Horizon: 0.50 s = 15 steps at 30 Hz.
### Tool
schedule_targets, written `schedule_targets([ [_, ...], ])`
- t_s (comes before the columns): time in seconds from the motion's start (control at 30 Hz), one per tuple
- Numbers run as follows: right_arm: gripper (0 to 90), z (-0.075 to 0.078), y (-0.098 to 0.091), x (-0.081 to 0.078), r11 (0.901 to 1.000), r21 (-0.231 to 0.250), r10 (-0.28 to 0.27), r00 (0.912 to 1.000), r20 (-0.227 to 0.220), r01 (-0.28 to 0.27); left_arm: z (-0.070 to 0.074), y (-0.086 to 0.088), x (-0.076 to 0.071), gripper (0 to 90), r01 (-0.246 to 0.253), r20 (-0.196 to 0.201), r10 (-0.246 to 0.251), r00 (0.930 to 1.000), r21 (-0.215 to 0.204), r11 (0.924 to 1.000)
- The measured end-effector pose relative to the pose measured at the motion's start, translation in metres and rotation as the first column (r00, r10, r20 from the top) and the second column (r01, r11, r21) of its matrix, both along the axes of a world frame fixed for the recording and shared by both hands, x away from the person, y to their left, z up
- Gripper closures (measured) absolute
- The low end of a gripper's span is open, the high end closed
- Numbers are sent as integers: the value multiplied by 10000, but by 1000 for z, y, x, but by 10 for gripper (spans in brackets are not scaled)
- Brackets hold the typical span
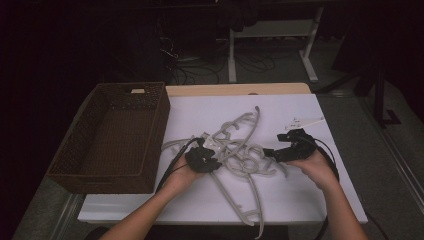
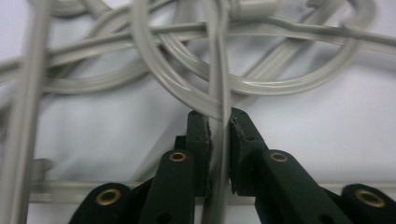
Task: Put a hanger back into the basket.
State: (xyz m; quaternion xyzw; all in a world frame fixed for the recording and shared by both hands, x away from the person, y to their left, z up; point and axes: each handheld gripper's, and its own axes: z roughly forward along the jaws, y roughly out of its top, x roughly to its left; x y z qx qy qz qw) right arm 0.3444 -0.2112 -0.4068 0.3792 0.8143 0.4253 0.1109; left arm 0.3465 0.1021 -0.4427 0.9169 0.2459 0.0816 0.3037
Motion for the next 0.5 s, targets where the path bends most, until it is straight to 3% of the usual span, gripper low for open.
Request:
schedule_targets([
  [0.13, 161, 2, -3, -1, 9999, 135, -86, 10000, 23, 86, 4, 1, 1, 814, 17, 8, -17, 10000, -10, 10000],
  [0.33, 161, 6, -15, -6, 9984, 414, -398, 9991, 153, 392, 31, 9, 5, 816, -127, -55, 124, 9999, -597, 9981],
  [0.47, 161, 6, -21, -12, 9975, 441, -556, 9983, 164, 549, 58, 18, 9, 816, -340, -59, 336, 9994, -1006, 9943],
  [0.5, 161, 6, -21, -12, 9975, 441, -556, 9983, 164, 549, 58, 18, 9, 816, -340, -59, 336, 9994, -1006, 9943],
])
